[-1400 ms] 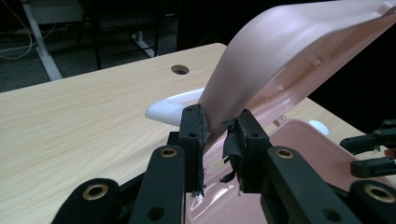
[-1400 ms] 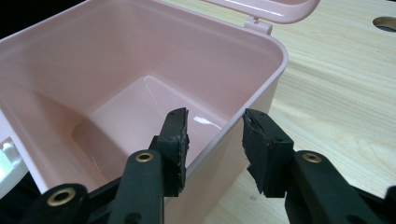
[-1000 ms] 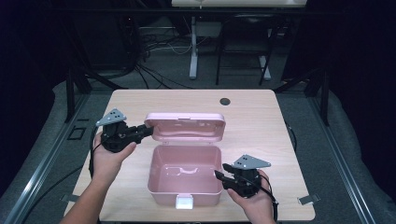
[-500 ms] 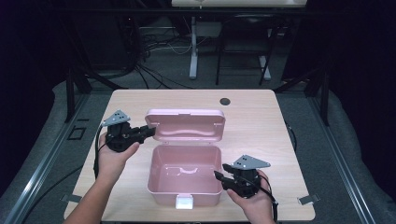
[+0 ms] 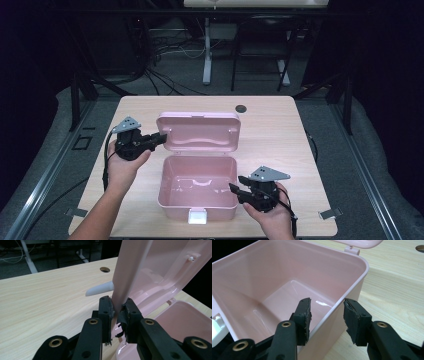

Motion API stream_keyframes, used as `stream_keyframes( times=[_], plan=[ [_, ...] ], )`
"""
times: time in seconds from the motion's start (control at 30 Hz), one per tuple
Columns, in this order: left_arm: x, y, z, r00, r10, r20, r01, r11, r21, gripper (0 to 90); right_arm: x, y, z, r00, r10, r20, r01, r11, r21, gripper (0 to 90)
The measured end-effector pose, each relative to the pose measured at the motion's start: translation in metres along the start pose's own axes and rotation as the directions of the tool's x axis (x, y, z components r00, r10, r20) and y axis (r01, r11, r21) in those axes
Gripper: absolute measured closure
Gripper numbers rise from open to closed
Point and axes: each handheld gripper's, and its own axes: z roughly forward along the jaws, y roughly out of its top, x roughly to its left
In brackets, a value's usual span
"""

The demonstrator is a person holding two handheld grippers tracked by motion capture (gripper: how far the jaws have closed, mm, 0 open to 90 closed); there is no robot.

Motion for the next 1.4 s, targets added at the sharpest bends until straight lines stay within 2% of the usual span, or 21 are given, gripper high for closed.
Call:
stream_keyframes(
  times=[0.67,1.23,1.4],
  plan=[
    [0.009,0.004,0.013,0.9992,-0.034,-0.021,0.034,0.9993,0.014,82.8,0.0,-0.001,0.001,1.0,0.007,-0.002,-0.007,1.0,0.0,56.4],
    [0.016,0.006,0.02,0.9974,-0.07,-0.013,0.071,0.997,0.031,83.2,0.0,-0.001,0.001,1.0,0.006,-0.003,-0.006,1.0,0.0,56.1],
    [0.018,0.006,0.022,0.9956,-0.093,-0.009,0.093,0.9951,0.033,83.3,0.0,-0.001,0.001,1.0,0.005,-0.002,-0.005,1.0,-0.001,56.2]
  ],
)
